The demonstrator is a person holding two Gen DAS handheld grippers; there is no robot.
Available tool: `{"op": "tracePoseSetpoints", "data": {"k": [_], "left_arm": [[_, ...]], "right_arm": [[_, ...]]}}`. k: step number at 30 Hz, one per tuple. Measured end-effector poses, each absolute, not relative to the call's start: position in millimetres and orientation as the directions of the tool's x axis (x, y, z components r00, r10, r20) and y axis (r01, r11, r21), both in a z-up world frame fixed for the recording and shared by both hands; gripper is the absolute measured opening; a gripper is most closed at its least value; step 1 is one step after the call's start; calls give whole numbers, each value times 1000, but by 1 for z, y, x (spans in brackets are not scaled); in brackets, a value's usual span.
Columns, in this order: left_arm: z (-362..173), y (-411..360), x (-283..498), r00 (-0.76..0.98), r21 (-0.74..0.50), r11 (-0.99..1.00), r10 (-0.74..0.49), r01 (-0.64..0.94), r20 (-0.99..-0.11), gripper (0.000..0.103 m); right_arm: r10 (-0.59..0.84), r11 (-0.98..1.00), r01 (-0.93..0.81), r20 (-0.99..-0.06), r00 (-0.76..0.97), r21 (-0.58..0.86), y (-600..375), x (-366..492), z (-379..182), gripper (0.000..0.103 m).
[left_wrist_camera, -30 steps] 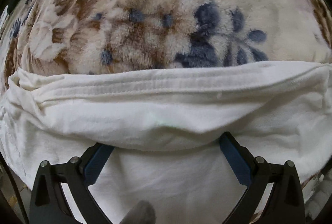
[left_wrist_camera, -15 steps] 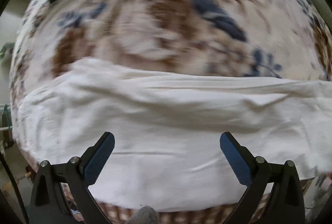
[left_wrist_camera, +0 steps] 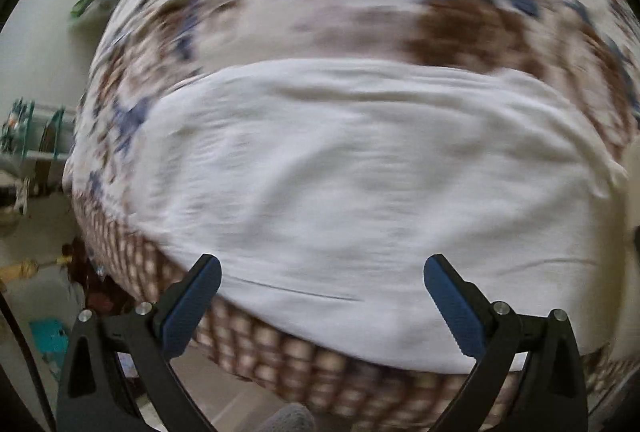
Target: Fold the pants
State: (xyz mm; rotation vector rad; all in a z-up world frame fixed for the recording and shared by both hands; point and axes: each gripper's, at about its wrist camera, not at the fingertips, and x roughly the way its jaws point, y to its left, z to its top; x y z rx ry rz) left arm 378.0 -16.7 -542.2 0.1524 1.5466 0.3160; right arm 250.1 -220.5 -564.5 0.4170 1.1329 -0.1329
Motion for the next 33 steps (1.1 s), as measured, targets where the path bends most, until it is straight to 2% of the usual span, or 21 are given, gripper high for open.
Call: {"op": "tracePoseSetpoints", "data": {"k": [5, 6, 8, 9, 10, 12, 14, 17, 19, 21, 25, 27, 29, 33], "left_arm": [[-541, 45, 370, -12, 296, 941, 298, -166, -954, 103], [-542, 53, 371, -9, 293, 941, 296, -171, -955, 103], [-539, 59, 373, 6, 285, 943, 290, -170, -957, 103], [-539, 59, 376, 12, 277, 947, 283, -164, -959, 103], [-538, 58, 381, 21, 263, 952, 269, -156, -963, 103], [-529, 50, 387, 47, 232, 961, 241, -148, -969, 103], [-521, 36, 395, 70, 171, 976, 182, -132, -981, 103], [-518, 3, 405, 96, 95, 992, 102, -83, -990, 103], [-529, -28, 408, 74, 42, 999, 44, -31, -996, 103], [-550, -57, 410, 49, 63, 997, 61, 39, -997, 103], [-601, -85, 403, 18, 250, 954, 251, 164, -968, 103], [-613, -74, 397, 0, 231, 960, 234, 159, -972, 103], [-613, -60, 391, -2, 168, 978, 170, 126, -985, 103], [-588, -49, 376, -9, 156, 985, 157, 76, -987, 103]], "right_arm": [[17, 985, 152, -933, 359, 77, -119, 260, -604, 9], [-10, 992, 121, -943, 332, 32, -107, 263, -613, 14], [-25, 995, 98, -962, 270, 1, -96, 267, -626, 18], [-2, 995, 99, -965, 263, 25, -97, 267, -625, 24], [86, 989, 99, -968, 238, 112, -102, 267, -622, 47], [269, 947, 124, -944, 191, 295, -115, 263, -613, 78], [450, 855, 177, -867, 214, 487, -139, 250, -595, 78], [493, 777, 295, -829, 265, 557, -189, 226, -574, 78], [421, 765, 406, -865, 271, 500, -227, 209, -572, 79], [370, 749, 482, -890, 265, 455, -258, 198, -579, 79], [247, 771, 569, -958, 146, 285, -309, 185, -616, 76], [210, 787, 574, -973, 93, 225, -317, 183, -625, 74], [82, 830, 553, -997, 0, 69, -319, 180, -629, 74], [191, 756, 634, -981, 23, 162, -324, 164, -630, 74]]}}
